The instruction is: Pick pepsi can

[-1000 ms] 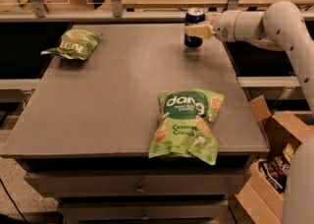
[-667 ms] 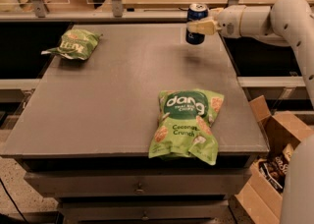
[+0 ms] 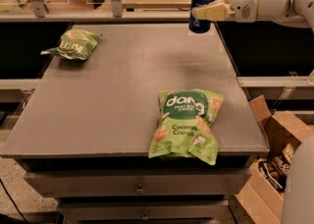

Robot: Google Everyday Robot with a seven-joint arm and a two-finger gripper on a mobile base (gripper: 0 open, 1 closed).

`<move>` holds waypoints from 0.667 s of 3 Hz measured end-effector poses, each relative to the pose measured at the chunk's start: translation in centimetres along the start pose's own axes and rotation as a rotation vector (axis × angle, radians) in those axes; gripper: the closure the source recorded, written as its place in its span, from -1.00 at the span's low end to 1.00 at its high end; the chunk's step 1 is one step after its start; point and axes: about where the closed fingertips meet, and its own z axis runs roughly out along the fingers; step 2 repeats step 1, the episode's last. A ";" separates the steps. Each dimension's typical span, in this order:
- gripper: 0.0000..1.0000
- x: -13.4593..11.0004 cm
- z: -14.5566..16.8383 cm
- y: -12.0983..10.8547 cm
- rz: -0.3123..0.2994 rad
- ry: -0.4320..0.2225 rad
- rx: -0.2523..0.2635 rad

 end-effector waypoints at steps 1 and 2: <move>1.00 0.0 0.0 0.4 -0.003 0.004 -0.018; 1.00 0.0 0.0 0.4 -0.003 0.004 -0.018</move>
Offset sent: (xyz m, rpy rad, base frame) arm 0.0000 0.0000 0.0000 0.0000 0.0000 0.0000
